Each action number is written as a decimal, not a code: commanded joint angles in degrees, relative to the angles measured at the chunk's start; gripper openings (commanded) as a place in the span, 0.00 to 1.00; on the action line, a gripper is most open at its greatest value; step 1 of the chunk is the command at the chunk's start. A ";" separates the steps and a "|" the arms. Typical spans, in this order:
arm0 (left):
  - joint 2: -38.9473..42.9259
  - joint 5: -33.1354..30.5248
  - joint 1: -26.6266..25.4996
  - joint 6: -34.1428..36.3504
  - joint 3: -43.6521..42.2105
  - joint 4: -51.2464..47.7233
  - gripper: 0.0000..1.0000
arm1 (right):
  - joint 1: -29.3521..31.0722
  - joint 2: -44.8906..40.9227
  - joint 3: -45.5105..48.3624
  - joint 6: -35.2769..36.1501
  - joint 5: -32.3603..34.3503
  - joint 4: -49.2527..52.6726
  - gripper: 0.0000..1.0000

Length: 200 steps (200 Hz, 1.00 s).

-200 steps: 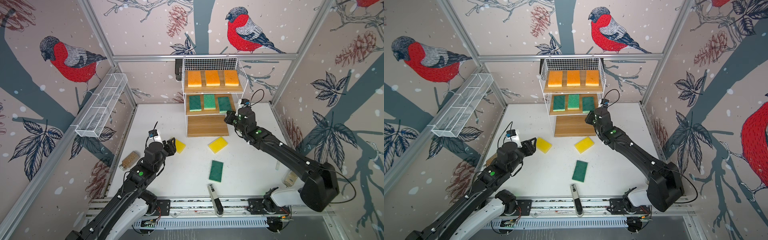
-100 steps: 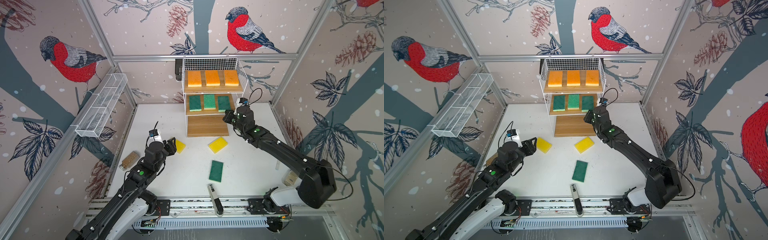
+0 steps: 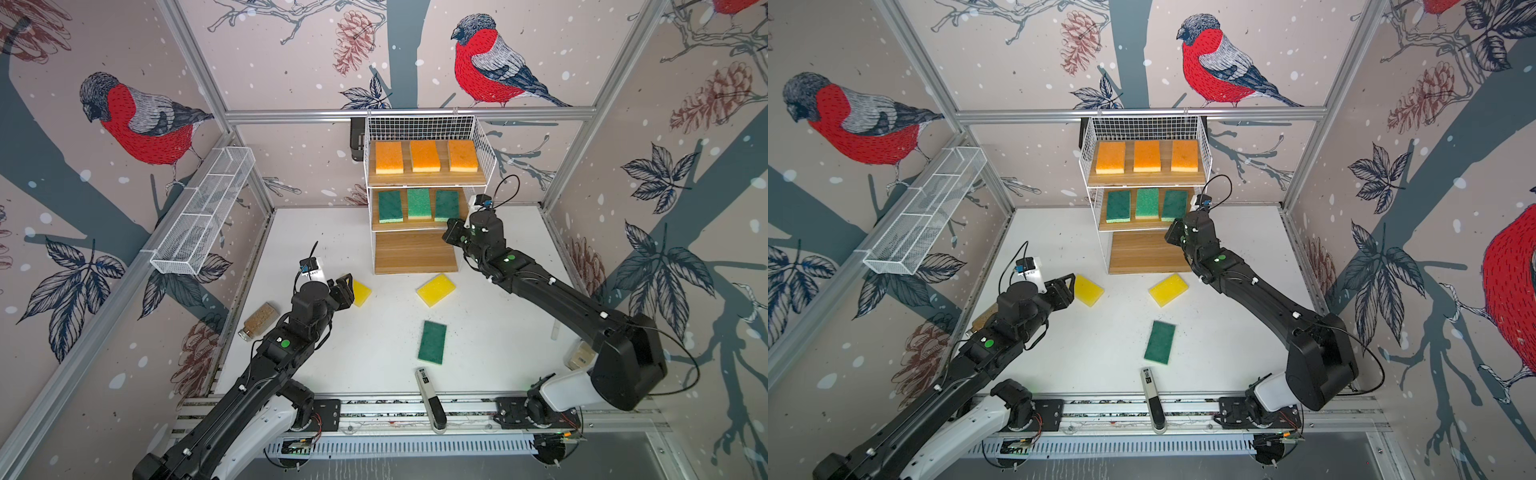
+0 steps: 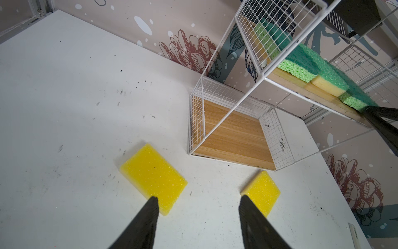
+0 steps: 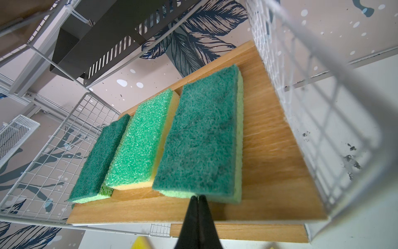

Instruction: Place and organize the cleaning sponges onto the shelf

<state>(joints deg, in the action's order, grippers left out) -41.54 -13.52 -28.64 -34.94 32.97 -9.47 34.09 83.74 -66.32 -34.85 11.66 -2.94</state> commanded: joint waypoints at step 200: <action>-2.79 1.91 0.05 -0.34 1.12 3.23 0.61 | -0.50 1.16 -1.29 -0.37 6.41 0.57 0.05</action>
<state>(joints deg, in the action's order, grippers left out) -44.27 -12.03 -28.64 -35.11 33.47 -9.21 34.00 85.17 -67.48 -34.46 15.00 -2.26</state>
